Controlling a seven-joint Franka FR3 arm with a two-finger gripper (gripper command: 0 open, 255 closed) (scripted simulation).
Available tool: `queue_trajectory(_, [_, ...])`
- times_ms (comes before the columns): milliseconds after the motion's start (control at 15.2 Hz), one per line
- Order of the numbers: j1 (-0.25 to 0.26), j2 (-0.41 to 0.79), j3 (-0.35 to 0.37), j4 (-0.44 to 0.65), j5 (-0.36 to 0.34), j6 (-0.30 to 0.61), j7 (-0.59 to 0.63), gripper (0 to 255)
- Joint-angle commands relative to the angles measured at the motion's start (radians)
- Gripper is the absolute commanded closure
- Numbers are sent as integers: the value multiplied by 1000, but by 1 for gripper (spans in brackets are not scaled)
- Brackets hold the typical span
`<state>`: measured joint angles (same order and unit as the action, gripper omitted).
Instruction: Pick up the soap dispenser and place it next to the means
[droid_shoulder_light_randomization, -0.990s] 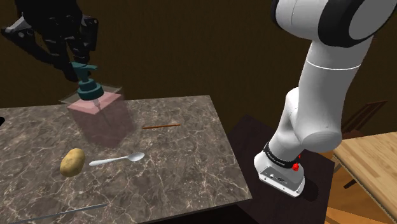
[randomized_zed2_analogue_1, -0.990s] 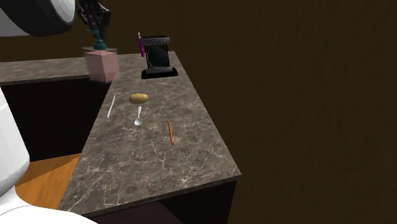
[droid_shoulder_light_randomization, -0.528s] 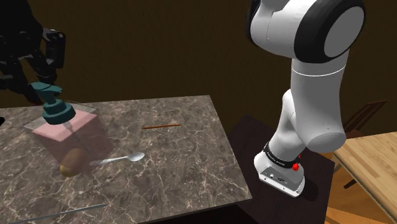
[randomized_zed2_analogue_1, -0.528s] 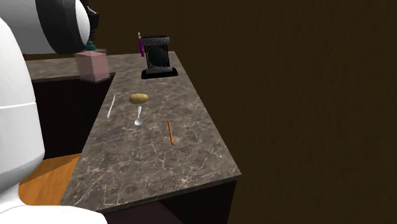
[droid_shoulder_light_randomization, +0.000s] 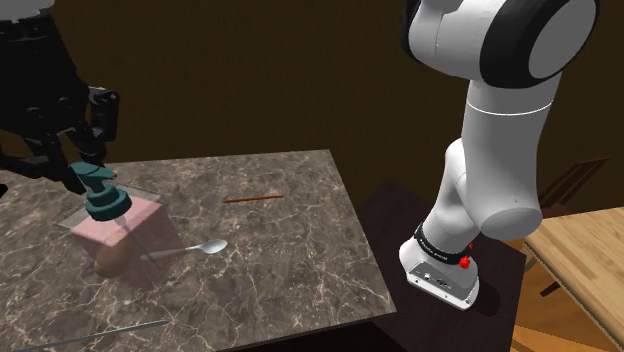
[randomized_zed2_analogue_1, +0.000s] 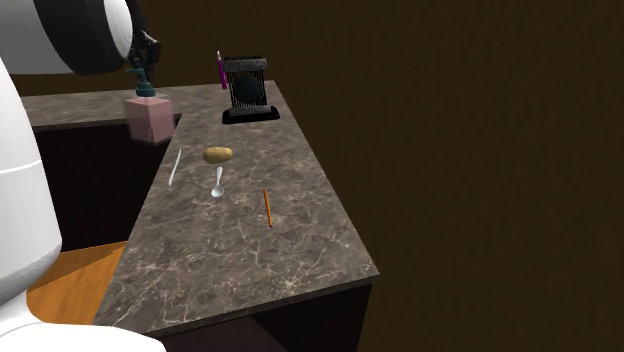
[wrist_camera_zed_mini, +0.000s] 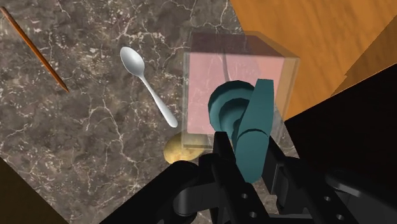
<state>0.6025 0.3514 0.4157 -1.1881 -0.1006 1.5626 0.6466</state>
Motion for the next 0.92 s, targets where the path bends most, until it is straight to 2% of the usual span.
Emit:
queue_trajectory(0, [-7, -11, -1, -43, 5, 34, -3, 255])
queue_trajectory(858, [-32, -49, -4, -273, 19, 227, -11, 255])
